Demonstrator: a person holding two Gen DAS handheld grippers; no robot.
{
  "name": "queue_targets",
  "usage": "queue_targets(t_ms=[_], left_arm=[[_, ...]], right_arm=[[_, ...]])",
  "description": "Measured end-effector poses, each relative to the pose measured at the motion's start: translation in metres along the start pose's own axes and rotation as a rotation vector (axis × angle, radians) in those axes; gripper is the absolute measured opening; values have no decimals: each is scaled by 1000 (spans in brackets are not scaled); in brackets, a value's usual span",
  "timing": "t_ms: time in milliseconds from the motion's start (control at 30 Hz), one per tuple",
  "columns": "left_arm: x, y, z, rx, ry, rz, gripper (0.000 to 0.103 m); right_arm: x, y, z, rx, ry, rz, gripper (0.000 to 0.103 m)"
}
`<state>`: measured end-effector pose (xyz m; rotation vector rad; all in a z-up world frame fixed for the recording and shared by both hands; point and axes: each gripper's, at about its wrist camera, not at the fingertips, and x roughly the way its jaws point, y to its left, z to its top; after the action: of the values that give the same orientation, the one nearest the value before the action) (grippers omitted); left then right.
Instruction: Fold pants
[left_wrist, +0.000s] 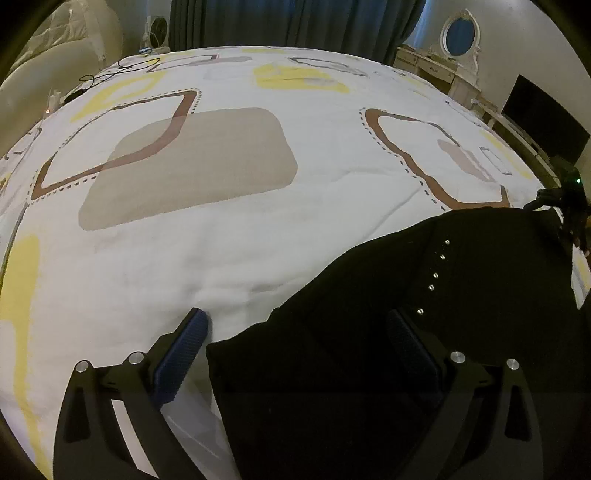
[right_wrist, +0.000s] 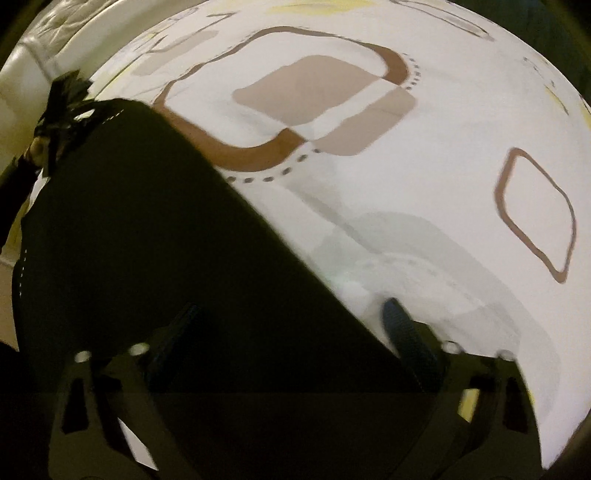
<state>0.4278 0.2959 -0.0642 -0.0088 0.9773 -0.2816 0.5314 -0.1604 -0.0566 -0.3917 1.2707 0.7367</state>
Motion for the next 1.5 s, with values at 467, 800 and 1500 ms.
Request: queue_targets(t_ms=[467, 800, 1500], left_arm=[[-9, -29, 10, 97, -5, -12, 23], [-27, -32, 9, 50, -58, -53, 17], [-186, -70, -115, 60, -288, -225, 17]], right_arm=[[-32, 43, -24, -48, -145, -191, 15], [-63, 73, -41, -31, -299, -227, 14], [-135, 217, -217, -28, -532, -304, 14]])
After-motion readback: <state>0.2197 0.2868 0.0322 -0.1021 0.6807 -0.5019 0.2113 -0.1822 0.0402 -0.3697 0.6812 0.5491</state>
